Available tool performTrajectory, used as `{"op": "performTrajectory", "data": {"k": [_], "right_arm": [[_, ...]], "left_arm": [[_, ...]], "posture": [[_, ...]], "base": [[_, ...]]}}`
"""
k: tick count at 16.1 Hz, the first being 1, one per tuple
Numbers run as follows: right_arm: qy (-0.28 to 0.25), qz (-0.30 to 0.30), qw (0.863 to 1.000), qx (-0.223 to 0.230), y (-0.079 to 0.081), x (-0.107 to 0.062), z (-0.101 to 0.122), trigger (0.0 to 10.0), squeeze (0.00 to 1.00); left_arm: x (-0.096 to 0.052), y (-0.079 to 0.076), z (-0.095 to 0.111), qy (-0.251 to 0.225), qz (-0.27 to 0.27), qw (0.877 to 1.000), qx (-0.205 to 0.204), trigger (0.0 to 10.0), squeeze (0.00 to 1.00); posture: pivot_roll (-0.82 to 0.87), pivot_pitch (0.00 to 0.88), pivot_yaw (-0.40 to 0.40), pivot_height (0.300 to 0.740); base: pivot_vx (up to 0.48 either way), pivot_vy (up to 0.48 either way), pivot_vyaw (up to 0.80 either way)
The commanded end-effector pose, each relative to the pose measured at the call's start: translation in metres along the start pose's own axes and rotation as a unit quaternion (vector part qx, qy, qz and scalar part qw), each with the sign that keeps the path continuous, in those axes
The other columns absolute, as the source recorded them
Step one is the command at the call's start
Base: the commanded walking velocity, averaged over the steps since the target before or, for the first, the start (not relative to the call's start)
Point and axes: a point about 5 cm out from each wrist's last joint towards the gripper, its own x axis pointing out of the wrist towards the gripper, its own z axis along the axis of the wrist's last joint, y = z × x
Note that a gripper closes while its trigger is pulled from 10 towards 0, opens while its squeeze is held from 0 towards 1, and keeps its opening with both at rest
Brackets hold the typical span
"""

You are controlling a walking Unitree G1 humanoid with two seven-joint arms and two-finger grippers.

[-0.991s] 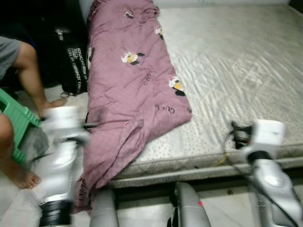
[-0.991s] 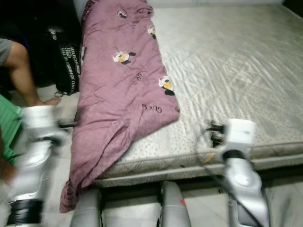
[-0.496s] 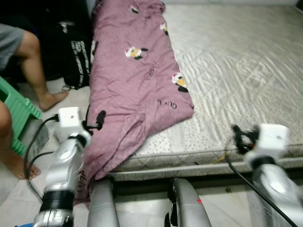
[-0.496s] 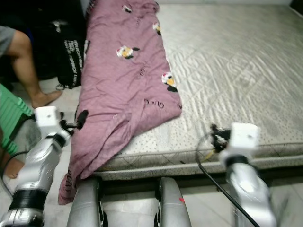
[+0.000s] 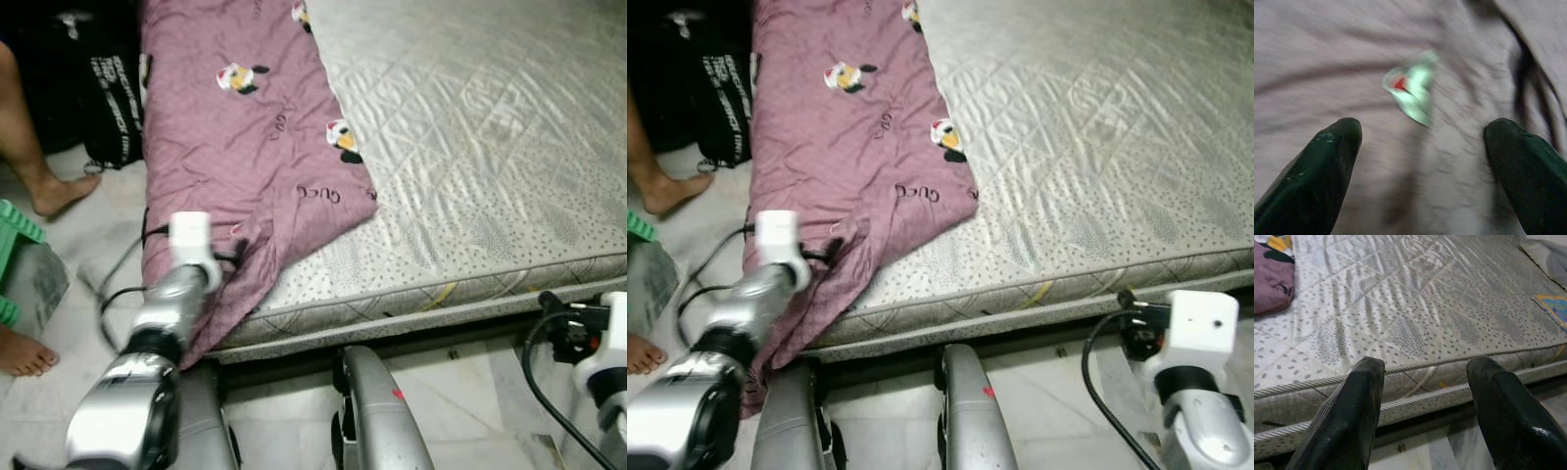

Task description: Clean up the room

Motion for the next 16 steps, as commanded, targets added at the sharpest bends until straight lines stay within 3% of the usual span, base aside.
{"op": "performTrajectory", "data": {"k": [1, 4, 5, 8, 9, 10, 11, 12, 13, 15, 16], "right_arm": [[0.002, -0.003, 1.0, -0.002, -0.003, -0.002, 0.002, 10.0, 0.0], [0.0, -0.004, 1.0, 0.005, 0.001, 0.002, 0.002, 10.0, 0.0], [-0.002, -0.006, 1.0, 0.009, 0.003, 0.004, 0.002, 10.0, 0.0], [-0.002, -0.007, 1.0, 0.014, 0.005, 0.007, 0.0, 10.0, 0.0], [-0.003, -0.007, 1.0, 0.017, 0.006, 0.008, -0.001, 10.0, 0.0], [-0.004, -0.006, 1.0, 0.025, 0.011, 0.012, -0.003, 10.0, 0.0], [-0.005, -0.006, 1.0, 0.027, 0.012, 0.014, -0.003, 10.0, 0.0], [-0.006, -0.006, 1.0, 0.028, 0.013, 0.015, -0.003, 10.0, 0.0], [-0.007, -0.006, 0.999, 0.03, 0.014, 0.016, -0.003, 10.0, 0.0], [-0.009, -0.009, 0.999, 0.034, 0.015, 0.016, -0.004, 10.0, 0.0], [-0.009, -0.01, 0.999, 0.034, 0.015, 0.016, -0.004, 10.0, 0.0]], "left_arm": [[0.001, -0.008, -0.015, 0.043, -0.013, 0.999, 0.024, 10.0, 0.0], [0.003, -0.042, -0.031, 0.083, -0.101, 0.985, 0.115, 10.0, 0.0], [0.001, -0.06, -0.041, 0.093, -0.164, 0.967, 0.17, 10.0, 0.0], [-0.005, -0.075, -0.055, 0.106, -0.23, 0.94, 0.228, 10.0, 0.0], [-0.01, -0.082, -0.063, 0.102, -0.268, 0.918, 0.275, 10.0, 0.0], [-0.024, -0.099, -0.081, 0.068, -0.35, 0.844, 0.402, 10.0, 0.0], [-0.026, -0.102, -0.081, 0.053, -0.358, 0.832, 0.42, 10.0, 0.0], [-0.026, -0.104, -0.079, 0.041, -0.361, 0.828, 0.427, 10.0, 0.0], [-0.026, -0.106, -0.071, 0.007, -0.353, 0.832, 0.428, 10.0, 0.0], [-0.022, -0.108, -0.027, -0.134, -0.289, 0.86, 0.399, 10.0, 0.0], [-0.021, -0.106, -0.014, -0.165, -0.266, 0.867, 0.387, 10.0, 0.0]], "posture": [[-0.26, 0.213, -0.035, 0.585], [-0.25, 0.198, -0.019, 0.585], [-0.24, 0.191, -0.011, 0.585], [-0.23, 0.181, 0.002, 0.585], [-0.22, 0.177, 0.008, 0.585], [-0.2, 0.166, 0.016, 0.585], [-0.2, 0.166, 0.017, 0.585], [-0.19, 0.165, 0.02, 0.585], [-0.19, 0.163, 0.023, 0.585], [-0.19, 0.162, 0.03, 0.585], [-0.19, 0.163, 0.031, 0.585]], "base": [[0.0, 0.0, 0.0], [0.0, 0.0, 0.0], [0.0, 0.0, 0.0], [0.0, 0.0, 0.0], [0.0, 0.0, 0.0], [0.0, 0.0, 0.0], [0.0, 0.0, 0.0], [0.0, 0.0, 0.0], [0.0, 0.0, 0.0], [0.0, 0.0, 0.0], [0.0, 0.0, 0.0]]}}
